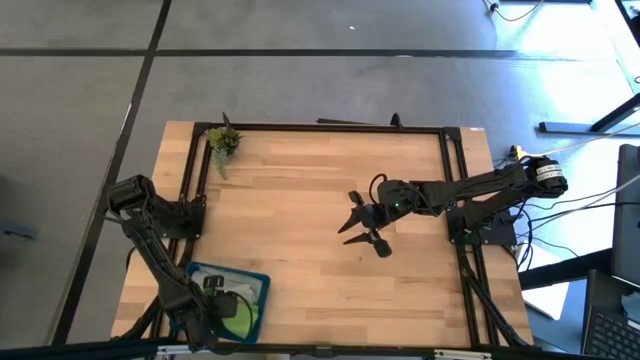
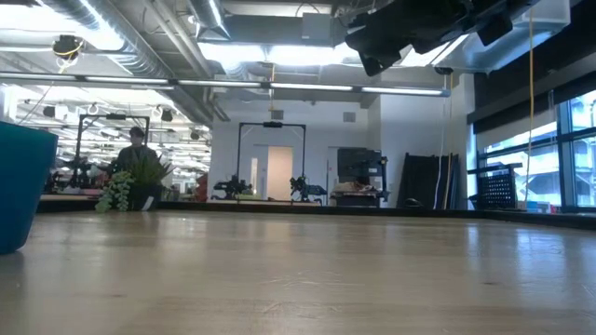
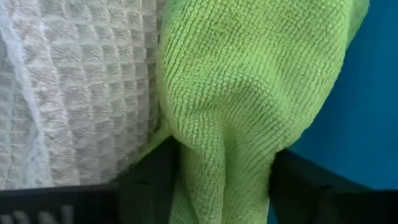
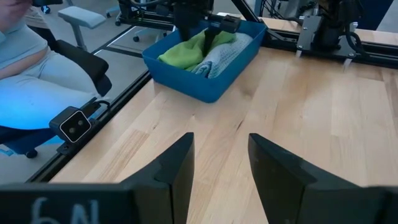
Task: Fold microfiber towels
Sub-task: Put the green microfiber cloth into the blue bin, then return to Home Position
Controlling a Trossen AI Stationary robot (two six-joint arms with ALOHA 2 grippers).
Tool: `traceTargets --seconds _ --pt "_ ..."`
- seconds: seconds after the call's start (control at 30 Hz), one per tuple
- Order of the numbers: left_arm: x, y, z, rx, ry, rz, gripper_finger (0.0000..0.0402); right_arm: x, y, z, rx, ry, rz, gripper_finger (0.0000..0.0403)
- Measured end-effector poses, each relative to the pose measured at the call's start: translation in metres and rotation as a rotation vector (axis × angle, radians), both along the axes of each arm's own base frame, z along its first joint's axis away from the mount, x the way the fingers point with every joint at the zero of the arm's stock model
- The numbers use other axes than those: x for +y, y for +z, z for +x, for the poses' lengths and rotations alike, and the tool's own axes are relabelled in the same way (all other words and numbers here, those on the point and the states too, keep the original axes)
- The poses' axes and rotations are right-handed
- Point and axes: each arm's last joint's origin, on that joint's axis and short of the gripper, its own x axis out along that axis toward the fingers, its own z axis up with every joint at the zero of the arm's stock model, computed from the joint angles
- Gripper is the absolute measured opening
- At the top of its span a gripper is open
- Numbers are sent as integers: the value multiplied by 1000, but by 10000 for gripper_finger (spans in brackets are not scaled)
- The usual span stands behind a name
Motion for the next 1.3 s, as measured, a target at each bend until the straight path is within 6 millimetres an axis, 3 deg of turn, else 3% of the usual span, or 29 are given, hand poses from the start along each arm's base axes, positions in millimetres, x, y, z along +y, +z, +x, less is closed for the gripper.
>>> traceTargets --seconds 0.37,0.57,0.93,1.1,1.3 --pt "0 2 0 17 -8 -21 388 0 0 0 0 0 0 152" --pt "0 17 1 0 -6 -52 381 0 0 0 0 0 0 152" --pt "20 74 4 -129 -69 17 388 0 0 0 0 0 0 152" --pt "43 103 10 -310 -165 60 391 0 0 0 0 0 0 152" --pt "85 145 8 -511 -255 94 393 0 0 0 0 0 0 152"
